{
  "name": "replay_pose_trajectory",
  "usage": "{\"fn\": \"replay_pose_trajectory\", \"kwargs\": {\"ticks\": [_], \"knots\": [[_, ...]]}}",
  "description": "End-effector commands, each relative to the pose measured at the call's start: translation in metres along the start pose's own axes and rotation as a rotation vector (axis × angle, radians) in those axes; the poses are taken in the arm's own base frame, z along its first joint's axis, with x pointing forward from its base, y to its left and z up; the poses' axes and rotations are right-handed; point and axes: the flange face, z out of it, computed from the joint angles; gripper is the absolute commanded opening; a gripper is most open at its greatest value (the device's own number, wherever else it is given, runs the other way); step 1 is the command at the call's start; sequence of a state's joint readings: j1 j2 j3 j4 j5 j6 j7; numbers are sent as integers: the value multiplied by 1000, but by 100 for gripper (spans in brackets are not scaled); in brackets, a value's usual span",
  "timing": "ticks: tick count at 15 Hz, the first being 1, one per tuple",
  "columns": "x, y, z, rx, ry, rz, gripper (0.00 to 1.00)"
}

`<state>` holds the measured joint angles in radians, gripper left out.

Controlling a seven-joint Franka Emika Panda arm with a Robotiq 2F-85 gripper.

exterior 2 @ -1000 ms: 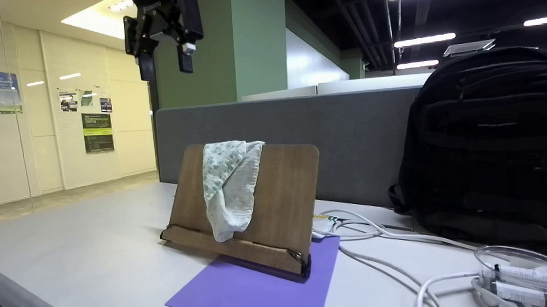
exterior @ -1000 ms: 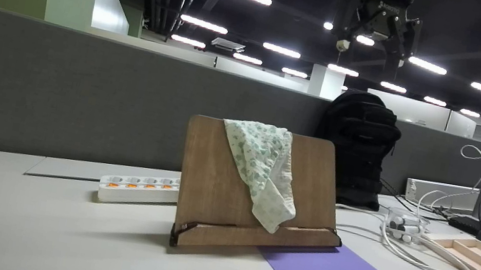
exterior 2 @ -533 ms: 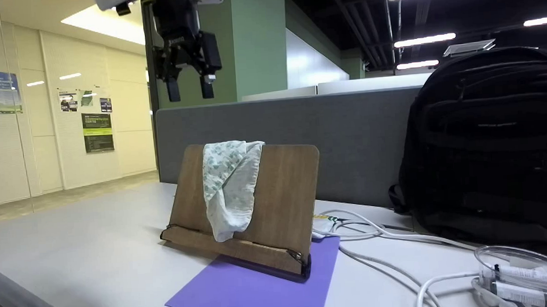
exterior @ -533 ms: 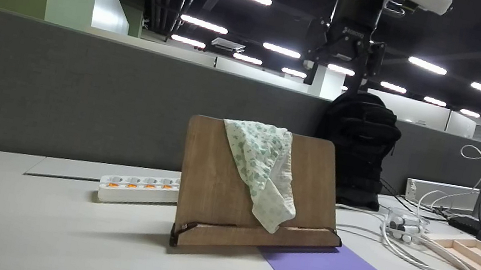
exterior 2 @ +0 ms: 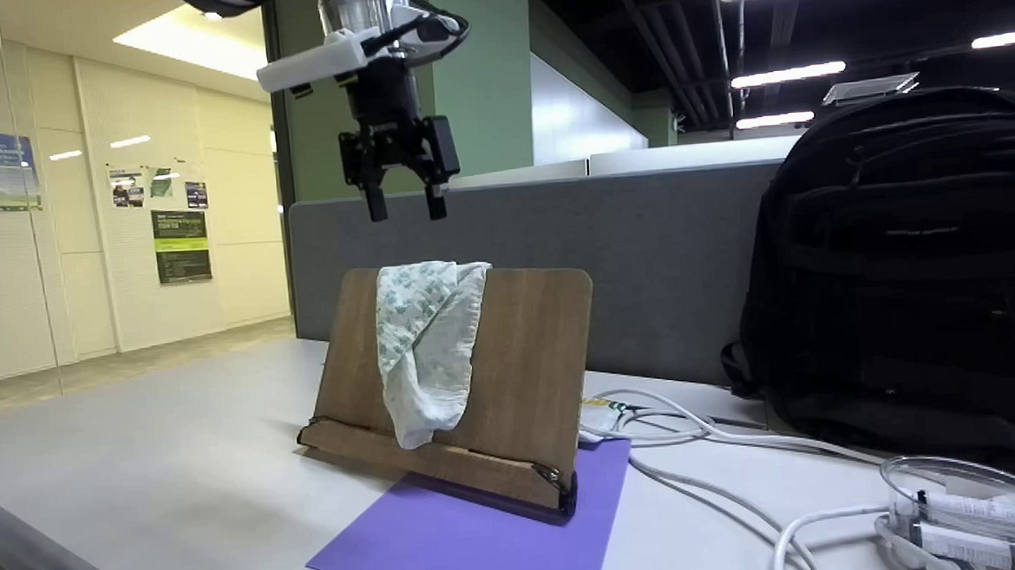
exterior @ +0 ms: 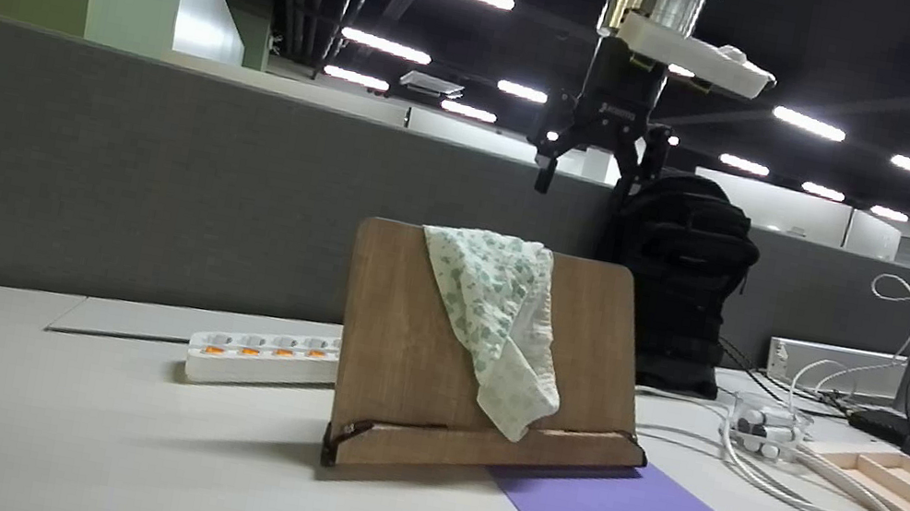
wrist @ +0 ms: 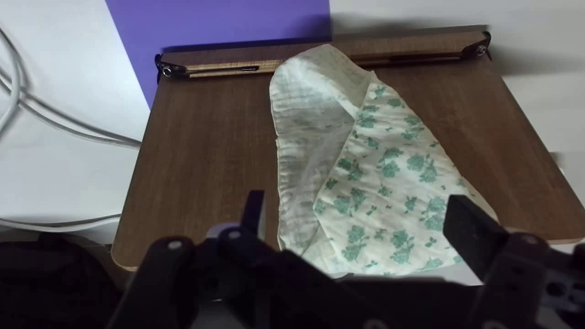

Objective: Unhang the towel and leave it on the table

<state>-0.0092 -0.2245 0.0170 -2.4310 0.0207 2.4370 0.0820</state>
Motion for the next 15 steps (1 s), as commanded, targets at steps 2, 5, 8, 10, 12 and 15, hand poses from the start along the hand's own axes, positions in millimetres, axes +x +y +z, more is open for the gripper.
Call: {"fn": "replay_pose_trajectory", "kwargs": {"ticks": [2, 5, 8, 10, 12, 15], "knots": [[25, 5, 21, 5, -45, -25, 100], [32, 8, 34, 0, -64, -40, 100], [37, 7, 46, 0, -75, -51, 100], [39, 5, 53, 0, -76, -57, 100], [41, 3, 60, 2, -79, -56, 100], [45, -2, 69, 7, -79, -58, 100]]}}
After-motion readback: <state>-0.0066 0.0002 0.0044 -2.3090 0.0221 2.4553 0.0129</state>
